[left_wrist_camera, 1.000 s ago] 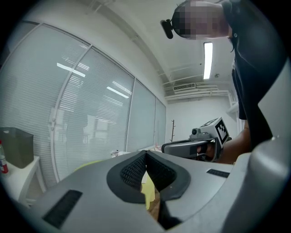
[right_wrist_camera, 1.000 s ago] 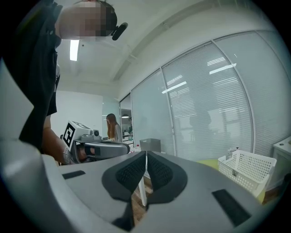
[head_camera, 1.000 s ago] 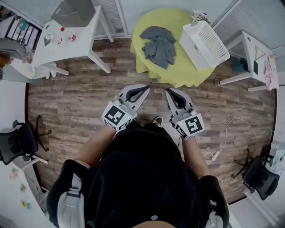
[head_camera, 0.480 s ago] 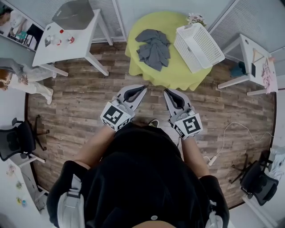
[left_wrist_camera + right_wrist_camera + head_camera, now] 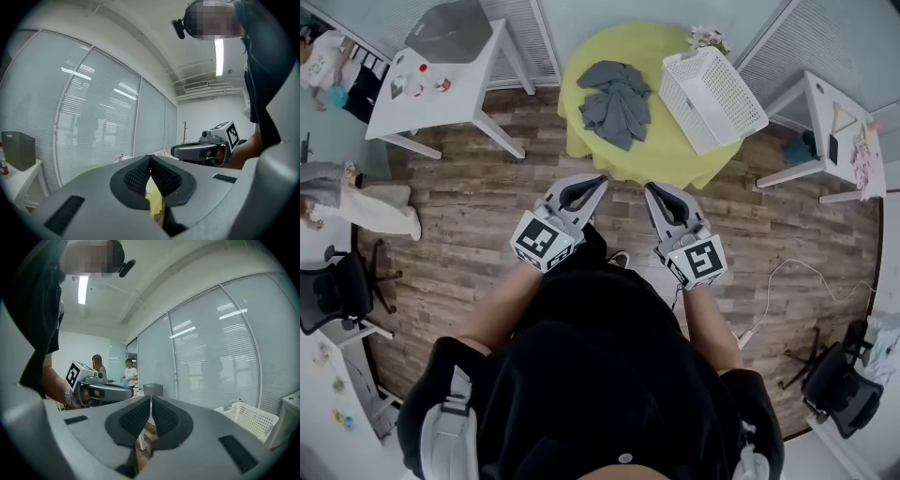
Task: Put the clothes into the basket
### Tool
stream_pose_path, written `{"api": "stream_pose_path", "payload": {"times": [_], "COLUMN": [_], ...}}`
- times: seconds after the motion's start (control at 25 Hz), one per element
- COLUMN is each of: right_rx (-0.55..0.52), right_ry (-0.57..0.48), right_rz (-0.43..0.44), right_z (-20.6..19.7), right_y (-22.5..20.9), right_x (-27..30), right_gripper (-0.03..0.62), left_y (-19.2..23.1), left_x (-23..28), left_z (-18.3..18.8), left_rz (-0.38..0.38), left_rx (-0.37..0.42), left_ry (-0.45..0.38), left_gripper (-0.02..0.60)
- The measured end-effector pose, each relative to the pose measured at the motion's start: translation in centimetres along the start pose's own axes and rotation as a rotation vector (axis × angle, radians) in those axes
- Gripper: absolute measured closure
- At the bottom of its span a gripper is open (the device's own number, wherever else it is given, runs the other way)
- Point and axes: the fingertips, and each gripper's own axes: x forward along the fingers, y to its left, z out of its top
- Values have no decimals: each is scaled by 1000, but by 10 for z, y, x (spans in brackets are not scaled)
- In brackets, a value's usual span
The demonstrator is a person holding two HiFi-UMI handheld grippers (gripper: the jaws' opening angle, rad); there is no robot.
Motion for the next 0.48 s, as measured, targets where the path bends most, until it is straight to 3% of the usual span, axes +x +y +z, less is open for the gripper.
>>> {"api": "stream_pose_path", "payload": {"times": [0.48], "right_rx": [4], "right_ry": [55], "right_rz": [-21], "right_z": [-15], "right_y": [-76], "right_x": [61], "right_gripper": [566], "left_y": [71], "left_x": [79], "left_z": [-11], "left_rz": [-38], "left_rx": [-30], "left_ry": [13], "left_gripper": [575]}}
